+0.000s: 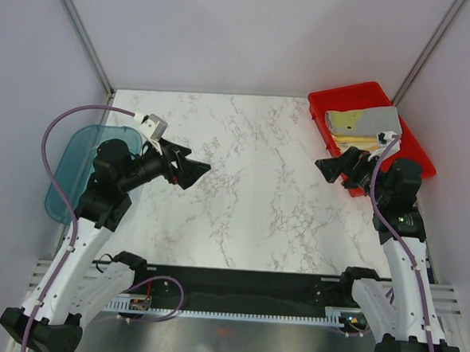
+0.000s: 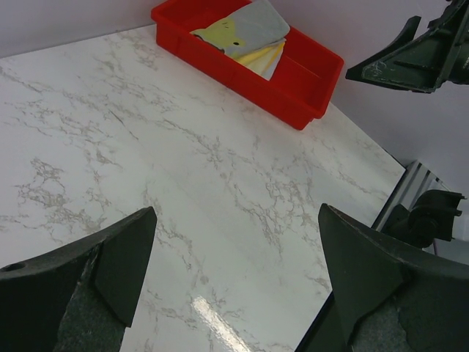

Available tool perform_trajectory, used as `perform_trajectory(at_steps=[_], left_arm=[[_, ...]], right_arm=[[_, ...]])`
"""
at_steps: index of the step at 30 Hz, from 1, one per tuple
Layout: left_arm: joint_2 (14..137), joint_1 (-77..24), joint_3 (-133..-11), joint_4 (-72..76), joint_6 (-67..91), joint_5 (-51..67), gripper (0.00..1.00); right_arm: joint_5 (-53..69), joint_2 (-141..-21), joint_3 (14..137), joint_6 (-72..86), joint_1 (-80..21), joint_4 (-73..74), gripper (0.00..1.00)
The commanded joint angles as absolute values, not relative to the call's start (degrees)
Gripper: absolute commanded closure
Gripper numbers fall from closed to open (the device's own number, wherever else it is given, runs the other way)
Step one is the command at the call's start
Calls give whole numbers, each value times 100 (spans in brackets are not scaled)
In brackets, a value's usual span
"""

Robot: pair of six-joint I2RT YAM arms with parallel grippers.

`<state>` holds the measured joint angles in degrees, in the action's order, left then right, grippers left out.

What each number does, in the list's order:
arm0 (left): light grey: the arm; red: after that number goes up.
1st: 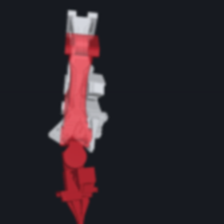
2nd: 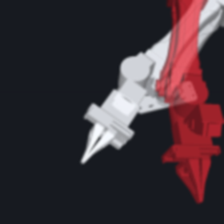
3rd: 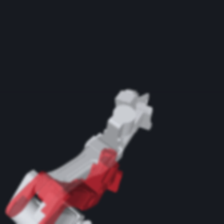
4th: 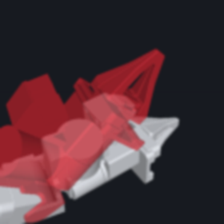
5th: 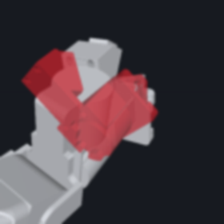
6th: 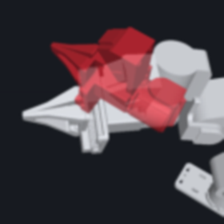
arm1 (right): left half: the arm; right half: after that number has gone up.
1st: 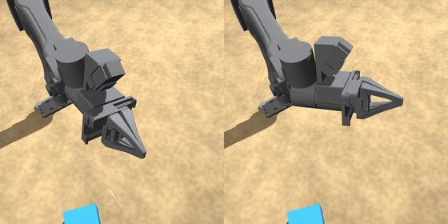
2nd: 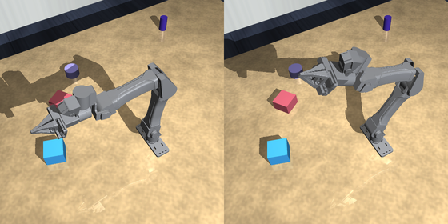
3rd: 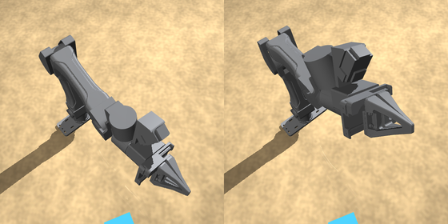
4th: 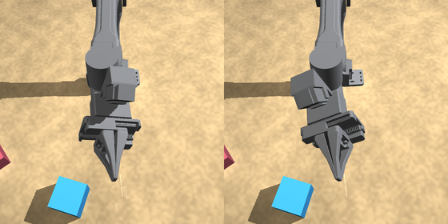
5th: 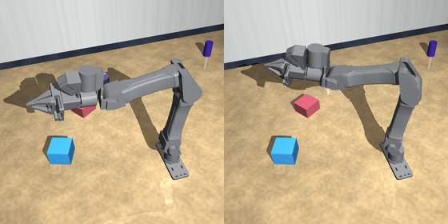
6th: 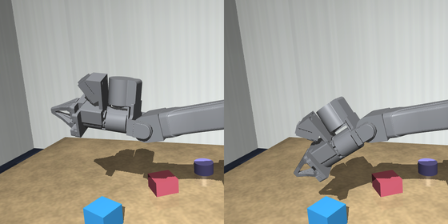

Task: Fold and stack the towels
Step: Neatly place the folded towel into the bin

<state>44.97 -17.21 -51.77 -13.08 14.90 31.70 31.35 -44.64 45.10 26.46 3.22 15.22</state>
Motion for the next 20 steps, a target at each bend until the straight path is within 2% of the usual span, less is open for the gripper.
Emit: perform_trajectory(at_steps=[1,20], left_arm=[[4447,-1705,-5150,-1011,1336,3340,0],[4386,-1696,-5308,-949,1468,3384,0]], right_arm=[[2927,-4474,4623,2487,316,1441,2],[2628,-4254,4755,2417,316,1626,2]])
